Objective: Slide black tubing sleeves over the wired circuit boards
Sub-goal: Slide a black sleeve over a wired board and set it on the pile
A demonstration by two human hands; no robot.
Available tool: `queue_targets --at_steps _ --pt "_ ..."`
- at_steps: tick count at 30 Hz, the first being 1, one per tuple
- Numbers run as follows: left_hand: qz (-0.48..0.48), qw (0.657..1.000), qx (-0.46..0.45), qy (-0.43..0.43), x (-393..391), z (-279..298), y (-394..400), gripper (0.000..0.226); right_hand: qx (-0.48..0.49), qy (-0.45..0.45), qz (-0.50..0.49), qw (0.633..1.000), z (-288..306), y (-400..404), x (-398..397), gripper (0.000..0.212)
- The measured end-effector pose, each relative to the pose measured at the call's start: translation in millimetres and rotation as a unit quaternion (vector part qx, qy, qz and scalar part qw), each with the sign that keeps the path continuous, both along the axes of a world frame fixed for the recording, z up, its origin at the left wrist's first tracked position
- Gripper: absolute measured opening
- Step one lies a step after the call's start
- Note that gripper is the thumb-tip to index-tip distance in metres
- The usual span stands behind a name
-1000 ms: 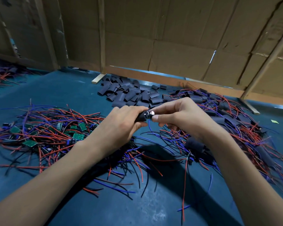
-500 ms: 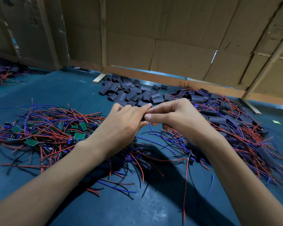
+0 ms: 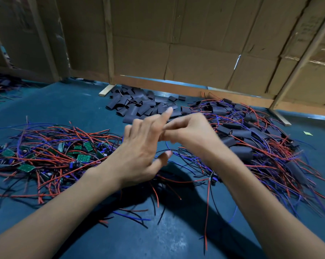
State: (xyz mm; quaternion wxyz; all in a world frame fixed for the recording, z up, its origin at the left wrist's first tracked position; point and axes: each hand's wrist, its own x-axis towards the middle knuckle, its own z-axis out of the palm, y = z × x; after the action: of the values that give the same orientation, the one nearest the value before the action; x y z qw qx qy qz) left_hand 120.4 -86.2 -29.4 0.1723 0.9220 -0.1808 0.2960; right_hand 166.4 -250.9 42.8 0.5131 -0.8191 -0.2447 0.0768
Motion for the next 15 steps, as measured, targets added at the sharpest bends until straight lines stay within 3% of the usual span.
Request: queue_targets --at_steps 4,6,9,11,13,15 --pt "0.048 0.996 -0.072 -0.037 3.3 7.4 15.4 0.078 0.009 -0.077 -0.128 0.989 33.3 -49.0 26.0 0.005" --pt "0.117 0.989 -0.088 -0.017 14.8 6.3 28.5 0.064 -0.039 -0.08 -0.195 0.977 47.8 -86.4 38.5 0.01" --pt "0.231 0.964 -0.04 0.126 49.1 4.8 53.7 0.05 -0.223 -0.04 -0.284 0.932 50.3 -138.7 52.7 0.021" --pt "0.244 0.938 -0.016 0.245 75.8 4.9 66.5 0.05 -0.295 -0.011 -0.335 0.895 50.0 -158.9 58.4 0.035" --pt "0.256 0.92 -0.007 0.298 100.3 3.7 78.8 0.05 -0.267 -0.018 -0.375 0.888 56.0 -168.1 56.9 0.039" --pt "0.256 0.91 0.051 0.324 116.6 4.3 88.2 0.049 -0.189 -0.04 -0.382 0.904 62.9 -170.5 49.1 0.034"
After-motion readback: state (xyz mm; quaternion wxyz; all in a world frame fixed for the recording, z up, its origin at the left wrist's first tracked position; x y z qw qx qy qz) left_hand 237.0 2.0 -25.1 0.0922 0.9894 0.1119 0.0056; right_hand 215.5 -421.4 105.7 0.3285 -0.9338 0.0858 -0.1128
